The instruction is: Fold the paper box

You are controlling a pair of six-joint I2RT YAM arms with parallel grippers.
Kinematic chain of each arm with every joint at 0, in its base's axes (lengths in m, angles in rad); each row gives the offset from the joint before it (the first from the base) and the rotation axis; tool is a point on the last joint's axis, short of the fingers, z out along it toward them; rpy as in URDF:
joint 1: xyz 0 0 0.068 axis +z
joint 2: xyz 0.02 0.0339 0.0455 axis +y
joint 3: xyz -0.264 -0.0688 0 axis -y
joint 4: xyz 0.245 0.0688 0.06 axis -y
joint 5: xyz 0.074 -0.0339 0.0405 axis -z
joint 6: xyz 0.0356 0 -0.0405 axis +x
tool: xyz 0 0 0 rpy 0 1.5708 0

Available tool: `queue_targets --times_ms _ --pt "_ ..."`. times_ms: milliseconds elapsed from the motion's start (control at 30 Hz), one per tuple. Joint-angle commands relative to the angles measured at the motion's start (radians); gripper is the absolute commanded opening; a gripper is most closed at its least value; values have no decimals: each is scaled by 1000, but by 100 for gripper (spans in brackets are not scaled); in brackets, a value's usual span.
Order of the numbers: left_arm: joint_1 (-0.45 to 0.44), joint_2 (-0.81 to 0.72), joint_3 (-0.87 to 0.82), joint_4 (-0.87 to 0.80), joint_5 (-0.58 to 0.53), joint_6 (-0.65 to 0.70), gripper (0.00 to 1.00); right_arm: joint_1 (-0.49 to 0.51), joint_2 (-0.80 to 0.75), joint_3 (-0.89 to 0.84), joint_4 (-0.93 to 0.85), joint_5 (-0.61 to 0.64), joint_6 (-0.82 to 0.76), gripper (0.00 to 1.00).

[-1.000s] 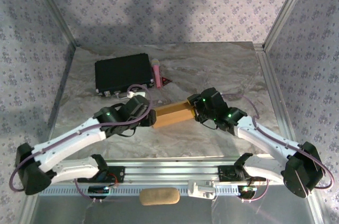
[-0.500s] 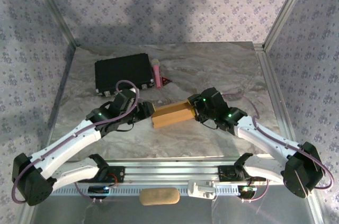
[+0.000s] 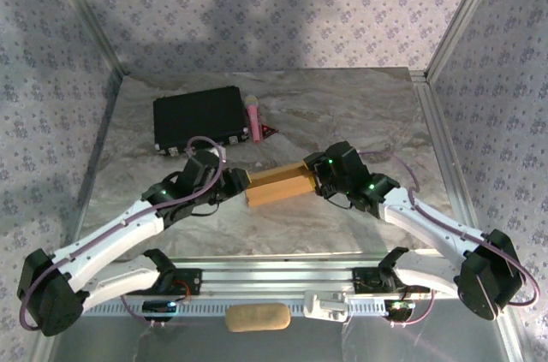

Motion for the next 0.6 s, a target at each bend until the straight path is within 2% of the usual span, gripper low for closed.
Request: queue_targets --times_ms 0,67,567 --pt "0 -8 -27 -13 -10 -6 27 -5 1 -16 -35 11 -5 52" --pt "-1 -8 -29 -10 -11 -10 24 -6 1 -16 -37 10 -5 52" --pt "-2 -22 -5 -65 -25 6 24 -13 -10 -12 -51 15 -16 51"
